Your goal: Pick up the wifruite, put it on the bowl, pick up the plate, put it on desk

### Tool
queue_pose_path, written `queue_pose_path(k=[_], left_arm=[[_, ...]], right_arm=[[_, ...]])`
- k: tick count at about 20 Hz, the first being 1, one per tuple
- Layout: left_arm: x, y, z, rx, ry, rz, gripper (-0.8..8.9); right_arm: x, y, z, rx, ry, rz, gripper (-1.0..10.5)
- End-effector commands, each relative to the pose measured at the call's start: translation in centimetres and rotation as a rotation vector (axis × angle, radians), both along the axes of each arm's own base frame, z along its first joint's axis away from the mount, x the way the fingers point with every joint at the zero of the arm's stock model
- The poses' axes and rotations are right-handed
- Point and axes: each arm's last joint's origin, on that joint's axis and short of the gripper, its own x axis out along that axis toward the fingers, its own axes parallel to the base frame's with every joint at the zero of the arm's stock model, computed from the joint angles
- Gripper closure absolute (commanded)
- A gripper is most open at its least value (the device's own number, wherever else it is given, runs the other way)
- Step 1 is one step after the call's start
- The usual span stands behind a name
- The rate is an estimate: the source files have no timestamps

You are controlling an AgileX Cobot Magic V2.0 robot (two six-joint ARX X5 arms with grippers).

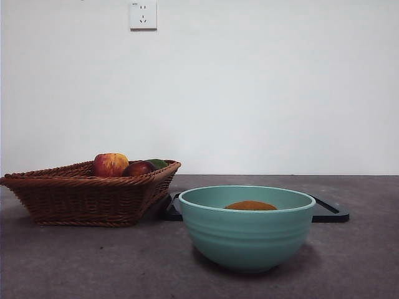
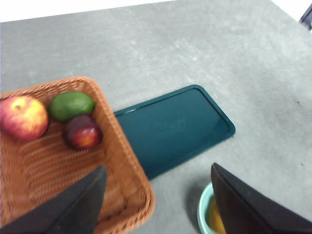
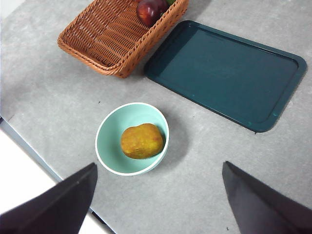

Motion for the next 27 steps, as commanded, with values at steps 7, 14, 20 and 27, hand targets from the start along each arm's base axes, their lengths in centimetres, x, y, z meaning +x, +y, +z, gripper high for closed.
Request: queue_pose_path(k=[7, 14, 20, 27], left_arm=[[-3.5, 1.7, -6.2, -0.039, 0.188, -0.247, 4.69], [-4.4, 1.9, -7.5, -0.01, 0.299, -0.325, 4.7], [-4.4, 2.0, -7.5, -0.009, 0.3, -0.325, 4.7], [-4.4, 1.9, -7.5, -0.009, 0.298, -0.326, 4.7]], right_arm=[[0.1, 0.1, 0.6, 0.009, -0.016, 0.0, 5.4], [-0.2, 0.0, 0.2, -0.003, 0.03, 0.0, 5.4], [0.0, 0.2, -1.1, 0.021, 0.118, -0.025, 5.4], [2.4, 2.4, -7.8, 0.107, 0.302, -0.085, 6.0]])
